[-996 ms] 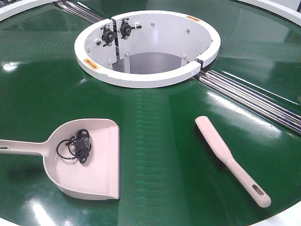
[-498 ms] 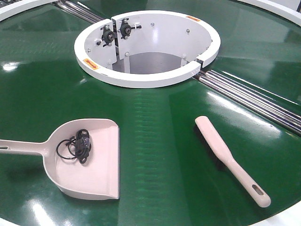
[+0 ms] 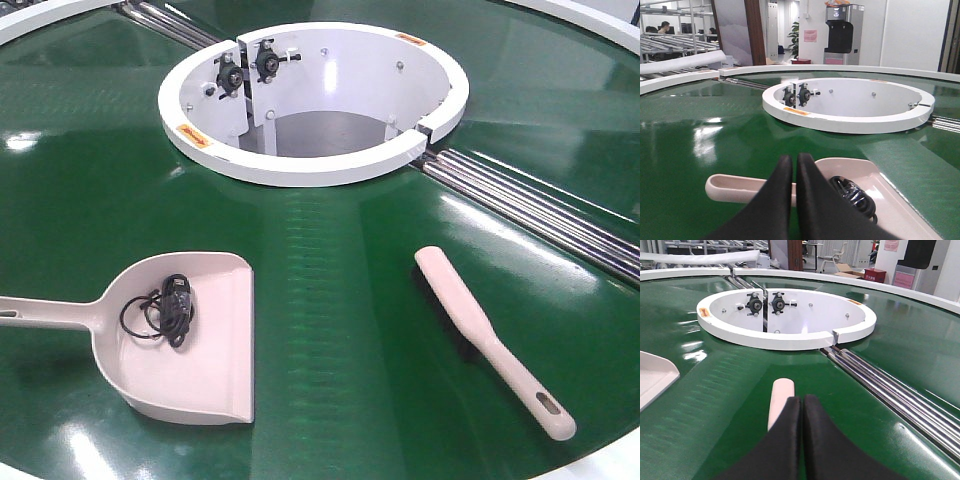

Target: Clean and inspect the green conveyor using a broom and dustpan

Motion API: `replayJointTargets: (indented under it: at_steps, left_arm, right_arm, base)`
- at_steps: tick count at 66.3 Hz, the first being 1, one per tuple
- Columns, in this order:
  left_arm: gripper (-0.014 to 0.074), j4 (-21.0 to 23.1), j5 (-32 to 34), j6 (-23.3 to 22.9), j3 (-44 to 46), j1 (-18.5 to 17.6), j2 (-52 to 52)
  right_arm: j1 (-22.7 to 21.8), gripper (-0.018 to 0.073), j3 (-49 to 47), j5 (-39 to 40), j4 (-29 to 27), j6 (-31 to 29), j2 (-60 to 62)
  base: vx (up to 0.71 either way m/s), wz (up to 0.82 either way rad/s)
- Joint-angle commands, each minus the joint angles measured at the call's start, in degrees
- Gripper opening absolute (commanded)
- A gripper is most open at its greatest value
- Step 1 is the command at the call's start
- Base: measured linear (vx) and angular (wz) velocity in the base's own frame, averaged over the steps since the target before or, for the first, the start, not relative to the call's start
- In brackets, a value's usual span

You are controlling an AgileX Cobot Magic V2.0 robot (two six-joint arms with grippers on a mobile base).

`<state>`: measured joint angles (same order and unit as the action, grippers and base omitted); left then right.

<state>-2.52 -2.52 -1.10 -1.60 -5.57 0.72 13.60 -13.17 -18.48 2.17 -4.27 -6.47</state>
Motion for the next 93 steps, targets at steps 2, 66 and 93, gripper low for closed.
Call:
replayJointTargets:
  at_steps: [2, 66, 93]
  left_arm:
    - [-0.0006, 0.49, 4.2, -0.7, -0.56, -0.36, 0.85]
    - [-0.0006, 0.49, 4.15, -0.7, -0.56, -0.36, 0.8]
    - [-0.0006, 0.49, 4.15, -0.7, -0.56, -0.36, 0.8]
  right_arm:
    - [-0.22, -0.0008, -1.67, 4.15, 0.22, -0.03, -0.64]
    - [-4.75, -0.0008, -0.06, 5.38, 2.41, -0.03, -0.93]
    - [-13.52, -0.0008, 15.07, 19.82, 1.89, 5.58, 6.64]
  base:
    - [0.0, 0.0]
    - [0.0, 0.0]
    - [0.0, 0.0]
